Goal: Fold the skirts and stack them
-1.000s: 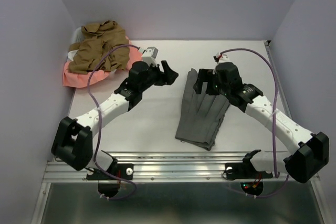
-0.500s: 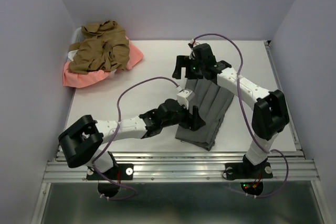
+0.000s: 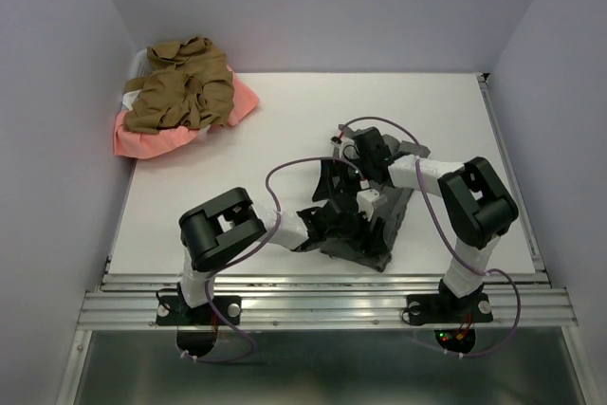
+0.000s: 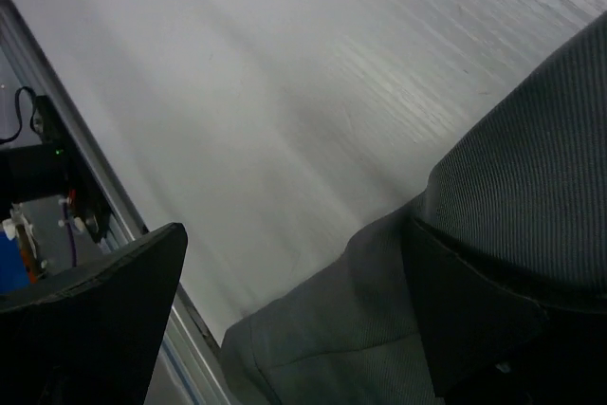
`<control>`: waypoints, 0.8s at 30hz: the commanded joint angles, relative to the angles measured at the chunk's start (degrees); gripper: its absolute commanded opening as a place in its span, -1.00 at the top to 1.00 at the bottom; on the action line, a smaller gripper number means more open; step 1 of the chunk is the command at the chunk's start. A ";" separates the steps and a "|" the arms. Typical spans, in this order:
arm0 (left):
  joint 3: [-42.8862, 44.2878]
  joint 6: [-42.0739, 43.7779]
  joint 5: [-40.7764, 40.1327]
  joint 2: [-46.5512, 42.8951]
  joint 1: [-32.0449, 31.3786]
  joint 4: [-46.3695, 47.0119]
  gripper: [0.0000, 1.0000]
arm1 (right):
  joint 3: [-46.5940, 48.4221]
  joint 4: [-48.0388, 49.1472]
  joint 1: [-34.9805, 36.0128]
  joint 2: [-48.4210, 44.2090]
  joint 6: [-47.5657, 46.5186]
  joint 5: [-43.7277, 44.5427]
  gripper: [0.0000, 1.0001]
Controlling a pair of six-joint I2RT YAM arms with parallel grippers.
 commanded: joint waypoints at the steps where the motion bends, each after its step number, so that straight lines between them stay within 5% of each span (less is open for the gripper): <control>1: 0.29 1.55 0.76 3.76 -0.04 2.51 -0.40 | -0.90 11.23 0.14 -2.14 -3.05 -8.78 -1.00; 9: 0.65 -0.56 2.52 6.84 -0.04 4.44 -0.34 | -1.34 10.70 -2.49 0.76 -4.01 1.77 -1.00; 24: -0.93 -1.70 1.73 8.16 0.22 5.76 -0.34 | 7.36 14.74 -15.32 13.68 -9.29 -5.17 -1.00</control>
